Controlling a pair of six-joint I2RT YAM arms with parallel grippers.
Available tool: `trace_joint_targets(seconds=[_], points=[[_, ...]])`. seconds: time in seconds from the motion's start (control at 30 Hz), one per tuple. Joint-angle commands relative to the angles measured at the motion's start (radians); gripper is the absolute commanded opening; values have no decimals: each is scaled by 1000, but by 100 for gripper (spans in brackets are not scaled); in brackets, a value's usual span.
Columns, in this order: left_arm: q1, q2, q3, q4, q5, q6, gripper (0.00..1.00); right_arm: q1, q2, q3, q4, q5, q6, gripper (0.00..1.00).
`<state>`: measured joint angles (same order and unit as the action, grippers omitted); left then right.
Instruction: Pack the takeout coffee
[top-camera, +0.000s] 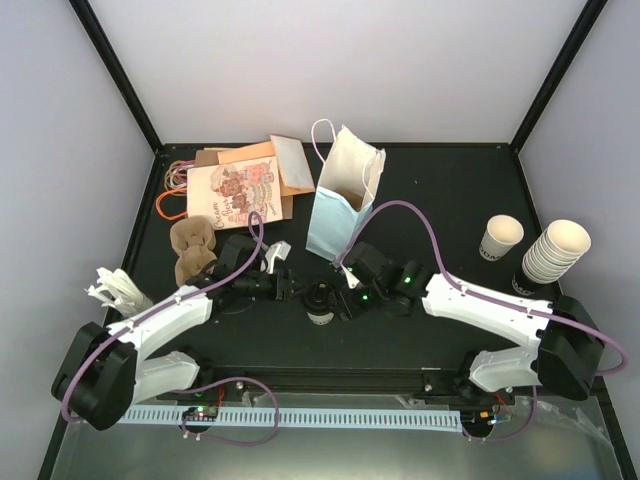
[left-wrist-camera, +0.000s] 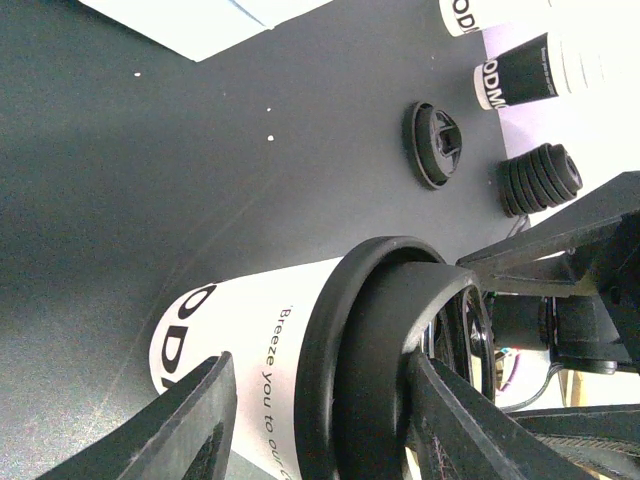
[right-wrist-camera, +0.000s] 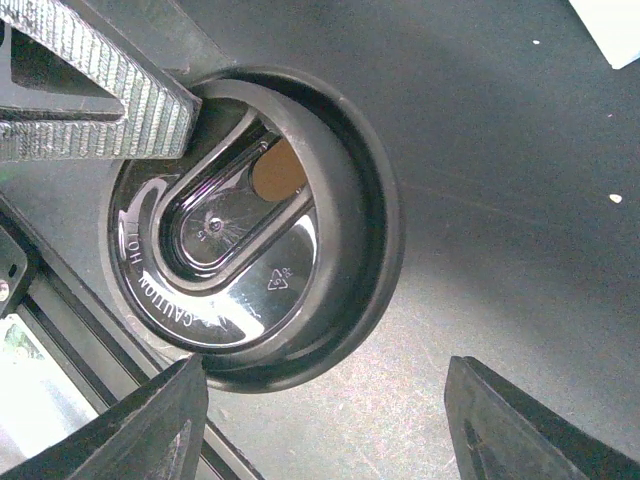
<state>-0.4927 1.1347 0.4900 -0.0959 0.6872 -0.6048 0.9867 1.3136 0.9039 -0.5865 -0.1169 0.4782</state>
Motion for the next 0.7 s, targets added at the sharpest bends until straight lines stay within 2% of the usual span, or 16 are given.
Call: trace_joint_targets(seconds=[0.0, 0.3, 0.5, 0.67], points=[[-13, 32, 7, -61, -38, 21, 50, -10, 29, -44, -4, 49, 11, 67], [-14, 41, 8, -62, -41, 21, 50, -9, -47, -60, 5, 47, -33, 68], [-16, 37, 10, -58, -43, 12, 49, -14, -83, -57, 18, 37, 8, 68], [-18, 30, 4, -57, -48, 6, 49, -18, -134, -81, 47, 18, 93, 60]])
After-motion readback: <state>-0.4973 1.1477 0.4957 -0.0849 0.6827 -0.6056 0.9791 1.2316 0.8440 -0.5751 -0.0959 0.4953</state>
